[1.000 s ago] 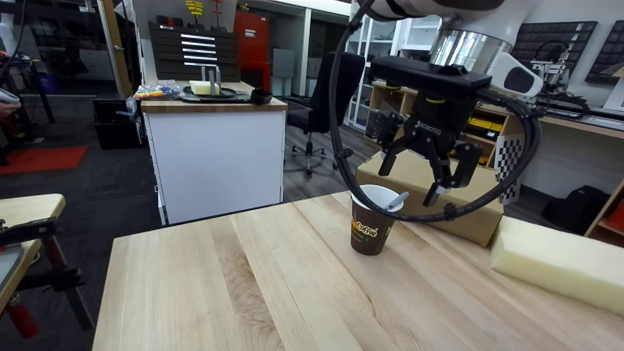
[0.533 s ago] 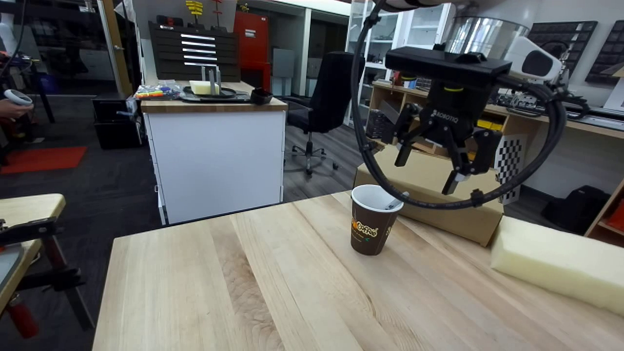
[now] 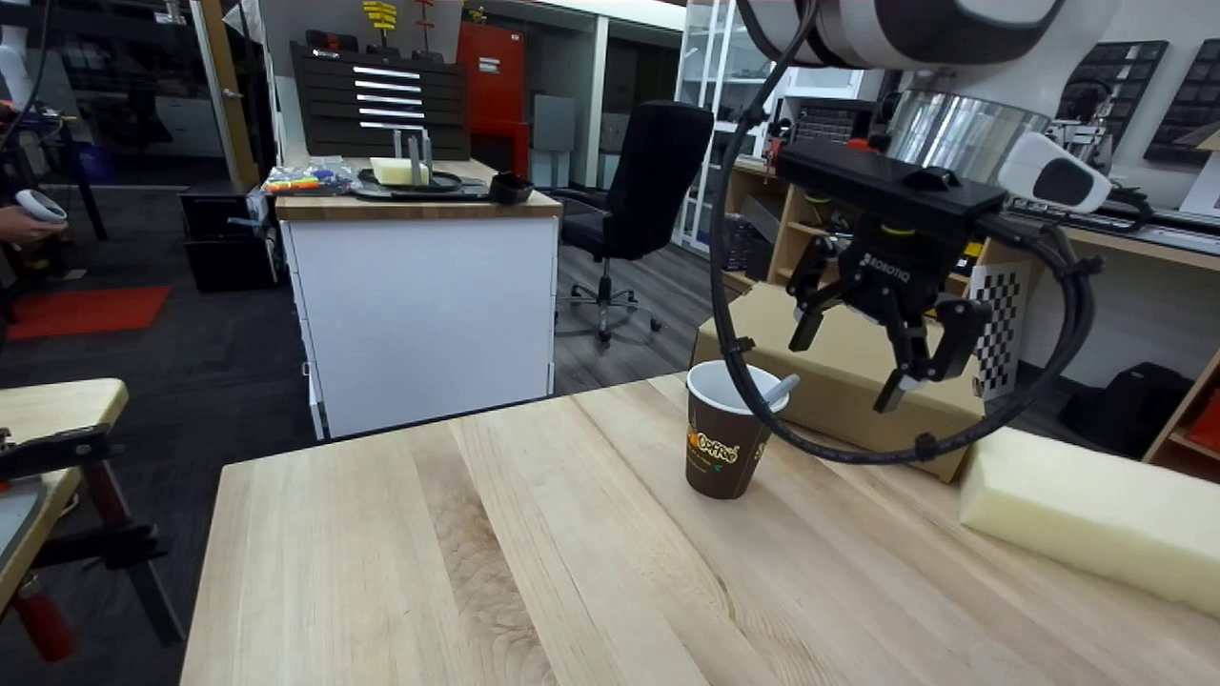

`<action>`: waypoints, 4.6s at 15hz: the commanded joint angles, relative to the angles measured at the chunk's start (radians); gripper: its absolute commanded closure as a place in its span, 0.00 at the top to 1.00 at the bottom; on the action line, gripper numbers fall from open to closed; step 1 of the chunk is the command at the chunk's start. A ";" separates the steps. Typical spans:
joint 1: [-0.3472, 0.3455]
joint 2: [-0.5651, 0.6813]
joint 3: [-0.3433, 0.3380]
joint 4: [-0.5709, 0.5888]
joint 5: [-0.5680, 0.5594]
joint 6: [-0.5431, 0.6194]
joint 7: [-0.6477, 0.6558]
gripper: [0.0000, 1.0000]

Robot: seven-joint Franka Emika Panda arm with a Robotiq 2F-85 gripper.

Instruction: Pick up the pen from the cup and put it on the table.

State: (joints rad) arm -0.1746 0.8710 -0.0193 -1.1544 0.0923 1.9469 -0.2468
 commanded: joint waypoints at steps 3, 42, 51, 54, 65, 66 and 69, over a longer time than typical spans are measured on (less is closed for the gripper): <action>-0.030 0.059 0.008 0.115 0.016 -0.137 0.046 0.77; -0.041 0.193 0.006 0.377 0.062 -0.468 0.111 0.58; -0.041 0.205 0.007 0.395 0.067 -0.486 0.110 0.00; -0.042 0.211 0.007 0.408 0.073 -0.488 0.112 0.03; -0.031 0.187 0.003 0.423 0.068 -0.551 0.142 0.03; -0.029 0.185 0.004 0.427 0.068 -0.558 0.146 0.03; -0.021 0.177 0.003 0.441 0.066 -0.573 0.157 0.03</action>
State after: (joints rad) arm -0.1998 1.0598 -0.0179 -0.7409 0.1493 1.4235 -0.1309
